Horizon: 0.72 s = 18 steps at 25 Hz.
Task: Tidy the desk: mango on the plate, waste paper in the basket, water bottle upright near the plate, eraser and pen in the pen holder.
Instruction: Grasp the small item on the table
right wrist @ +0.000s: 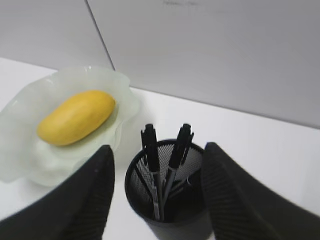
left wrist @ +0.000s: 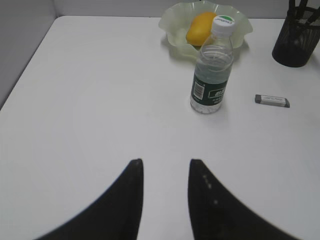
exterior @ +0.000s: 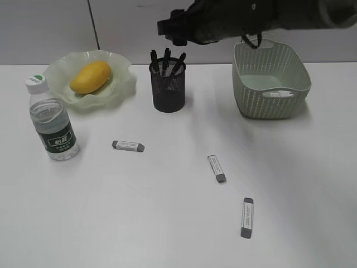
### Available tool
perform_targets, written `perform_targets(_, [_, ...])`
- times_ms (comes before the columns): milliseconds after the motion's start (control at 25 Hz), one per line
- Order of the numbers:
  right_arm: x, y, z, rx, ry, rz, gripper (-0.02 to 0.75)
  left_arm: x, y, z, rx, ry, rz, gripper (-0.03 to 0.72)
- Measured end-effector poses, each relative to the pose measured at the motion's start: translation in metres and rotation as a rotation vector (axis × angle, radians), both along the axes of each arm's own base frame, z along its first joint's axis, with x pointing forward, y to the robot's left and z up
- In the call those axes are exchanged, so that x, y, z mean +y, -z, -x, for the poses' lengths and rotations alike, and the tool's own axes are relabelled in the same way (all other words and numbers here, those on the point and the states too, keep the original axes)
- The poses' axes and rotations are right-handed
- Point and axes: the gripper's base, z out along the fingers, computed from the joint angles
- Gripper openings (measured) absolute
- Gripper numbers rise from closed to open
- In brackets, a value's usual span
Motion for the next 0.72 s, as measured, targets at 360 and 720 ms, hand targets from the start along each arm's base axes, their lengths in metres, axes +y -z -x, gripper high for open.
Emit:
perform_targets(360, [-0.016,-0.086,0.028,0.290,-0.057,0.171,0.403,0.000,0.000,0.000,0.000,0.001,0.001,0.239])
perform_targets(720, [-0.108,-0.112,0.010,0.545,0.134,0.251,0.403,0.000,0.000,0.000,0.000,0.001,0.002,0.239])
